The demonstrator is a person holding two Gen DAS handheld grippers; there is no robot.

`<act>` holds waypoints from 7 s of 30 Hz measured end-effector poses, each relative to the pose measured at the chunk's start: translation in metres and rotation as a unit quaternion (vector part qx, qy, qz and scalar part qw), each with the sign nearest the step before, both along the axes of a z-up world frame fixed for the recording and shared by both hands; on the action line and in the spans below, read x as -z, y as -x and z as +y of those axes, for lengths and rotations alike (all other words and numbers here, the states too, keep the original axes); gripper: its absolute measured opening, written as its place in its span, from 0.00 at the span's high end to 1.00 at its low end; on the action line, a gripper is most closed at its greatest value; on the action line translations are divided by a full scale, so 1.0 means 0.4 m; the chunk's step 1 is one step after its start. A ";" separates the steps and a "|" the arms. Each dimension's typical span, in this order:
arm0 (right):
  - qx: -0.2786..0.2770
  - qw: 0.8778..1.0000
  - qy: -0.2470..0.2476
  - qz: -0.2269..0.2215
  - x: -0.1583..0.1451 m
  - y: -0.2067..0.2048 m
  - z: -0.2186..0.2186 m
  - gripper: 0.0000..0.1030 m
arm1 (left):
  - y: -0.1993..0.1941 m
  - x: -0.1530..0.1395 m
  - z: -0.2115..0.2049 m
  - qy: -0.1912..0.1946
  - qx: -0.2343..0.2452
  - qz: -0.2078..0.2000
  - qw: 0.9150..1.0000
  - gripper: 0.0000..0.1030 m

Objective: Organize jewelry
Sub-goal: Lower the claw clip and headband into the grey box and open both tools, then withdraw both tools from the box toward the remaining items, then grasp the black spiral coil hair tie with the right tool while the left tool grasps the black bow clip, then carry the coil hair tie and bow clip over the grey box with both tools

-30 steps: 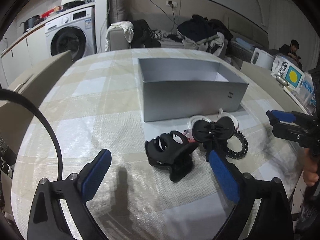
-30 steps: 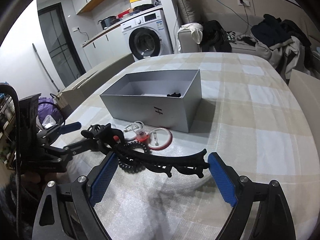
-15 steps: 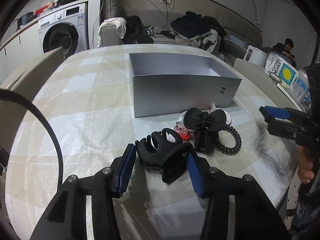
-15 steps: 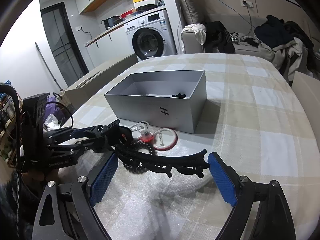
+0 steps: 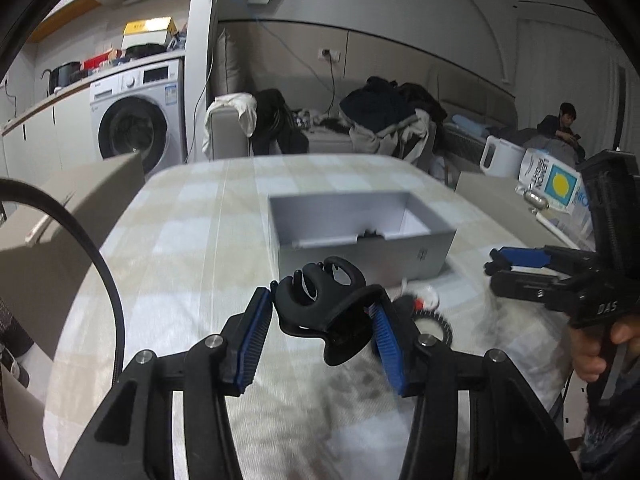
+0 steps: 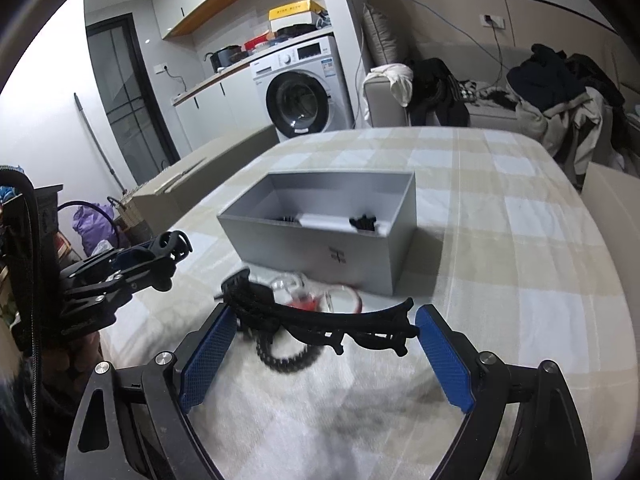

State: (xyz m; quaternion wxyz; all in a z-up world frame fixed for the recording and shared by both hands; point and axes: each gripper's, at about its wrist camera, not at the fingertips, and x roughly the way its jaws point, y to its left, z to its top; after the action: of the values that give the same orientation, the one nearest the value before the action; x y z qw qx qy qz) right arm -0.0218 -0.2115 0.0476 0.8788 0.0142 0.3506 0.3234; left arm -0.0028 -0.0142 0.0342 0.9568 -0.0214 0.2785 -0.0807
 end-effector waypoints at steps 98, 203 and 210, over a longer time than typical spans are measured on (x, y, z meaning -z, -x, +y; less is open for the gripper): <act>0.019 0.999 0.017 0.027 0.072 -0.028 -0.042 0.24 | -0.018 0.044 -0.044 0.013 0.027 0.025 0.999 0.01; -0.018 1.000 -0.008 0.024 0.050 -0.007 -0.021 0.92 | -0.038 0.112 -0.112 0.028 0.092 0.134 0.986 0.48; -0.016 1.000 -0.009 0.025 0.048 -0.010 -0.024 0.92 | -0.036 0.120 -0.106 0.028 0.091 0.138 0.986 0.74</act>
State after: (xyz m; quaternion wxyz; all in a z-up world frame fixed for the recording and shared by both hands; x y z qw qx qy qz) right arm -0.0178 -0.2209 0.0283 0.8645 0.0251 0.3695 0.3399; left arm 0.0114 -0.0567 -0.0137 0.8969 -0.0335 0.4062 -0.1719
